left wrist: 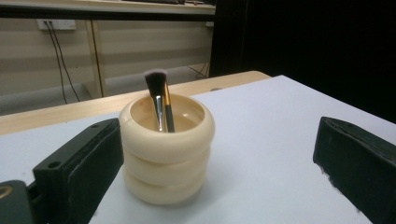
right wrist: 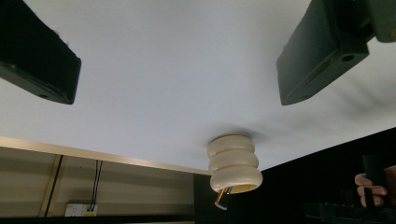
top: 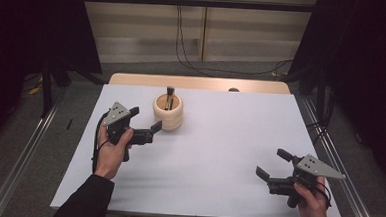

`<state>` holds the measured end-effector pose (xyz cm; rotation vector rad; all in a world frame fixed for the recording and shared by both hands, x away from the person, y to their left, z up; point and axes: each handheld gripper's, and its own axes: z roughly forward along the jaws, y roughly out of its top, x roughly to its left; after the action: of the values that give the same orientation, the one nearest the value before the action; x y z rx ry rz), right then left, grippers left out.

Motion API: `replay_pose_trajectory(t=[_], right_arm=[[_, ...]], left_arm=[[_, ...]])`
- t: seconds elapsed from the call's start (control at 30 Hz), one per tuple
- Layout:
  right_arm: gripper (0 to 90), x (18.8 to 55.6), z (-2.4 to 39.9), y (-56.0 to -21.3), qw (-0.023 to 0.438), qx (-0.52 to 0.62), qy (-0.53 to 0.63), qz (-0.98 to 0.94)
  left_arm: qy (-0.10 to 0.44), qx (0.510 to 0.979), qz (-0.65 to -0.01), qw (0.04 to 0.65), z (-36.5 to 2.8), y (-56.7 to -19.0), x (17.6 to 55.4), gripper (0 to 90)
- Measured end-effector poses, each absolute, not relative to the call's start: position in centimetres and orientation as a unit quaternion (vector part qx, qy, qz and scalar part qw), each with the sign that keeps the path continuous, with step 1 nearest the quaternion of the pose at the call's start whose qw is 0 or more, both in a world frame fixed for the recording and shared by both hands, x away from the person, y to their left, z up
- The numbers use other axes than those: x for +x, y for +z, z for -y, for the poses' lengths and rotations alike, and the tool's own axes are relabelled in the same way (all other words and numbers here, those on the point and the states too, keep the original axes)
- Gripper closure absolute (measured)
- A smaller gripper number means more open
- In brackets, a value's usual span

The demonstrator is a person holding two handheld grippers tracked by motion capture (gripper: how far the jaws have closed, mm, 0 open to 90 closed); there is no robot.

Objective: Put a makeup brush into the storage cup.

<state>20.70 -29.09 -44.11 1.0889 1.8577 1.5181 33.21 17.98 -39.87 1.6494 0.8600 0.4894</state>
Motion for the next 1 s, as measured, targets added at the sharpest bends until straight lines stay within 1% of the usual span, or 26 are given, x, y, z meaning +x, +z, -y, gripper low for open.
replay_pose_trajectory(t=[0.23, 0.27, 0.33, 0.4, 0.63, 0.8, 1.0], right_arm=[[0.0, 20.7, 29.1, -44.1, 0.249, 0.402, 0.56, -0.681], [0.0, 20.6, 29.0, -44.1, 0.249, 0.401, 0.56, -0.681], [0.0, 20.6, 29.0, -44.1, 0.25, 0.4, 0.56, -0.681], [0.0, 20.6, 29.1, -44.1, 0.25, 0.401, 0.559, -0.681], [0.0, 20.6, 29.0, -44.1, 0.25, 0.401, 0.559, -0.682], [0.0, 20.5, 29.0, -44.1, 0.25, 0.402, 0.558, -0.682], [0.0, 20.4, 29.1, -44.1, 0.251, 0.402, 0.556, -0.683]], left_arm=[[0.206, 0.707, -0.358, 0.574, -18.2, -39.9, 31.5, 1.7], [0.193, 0.707, -0.355, 0.58, -18.2, -39.9, 31.3, 1.7], [0.198, 0.71, -0.349, 0.579, -17.9, -40.0, 30.6, 1.3], [0.192, 0.713, -0.347, 0.578, -17.8, -40.1, 30.0, 1.1], [0.196, 0.711, -0.36, 0.572, -18.5, -41.1, 28.4, 1.2], [0.207, 0.722, -0.358, 0.555, -19.1, -42.2, 27.1, 1.3], [0.198, 0.714, -0.363, 0.565, -20.1, -42.5, 25.7, 1.5]])
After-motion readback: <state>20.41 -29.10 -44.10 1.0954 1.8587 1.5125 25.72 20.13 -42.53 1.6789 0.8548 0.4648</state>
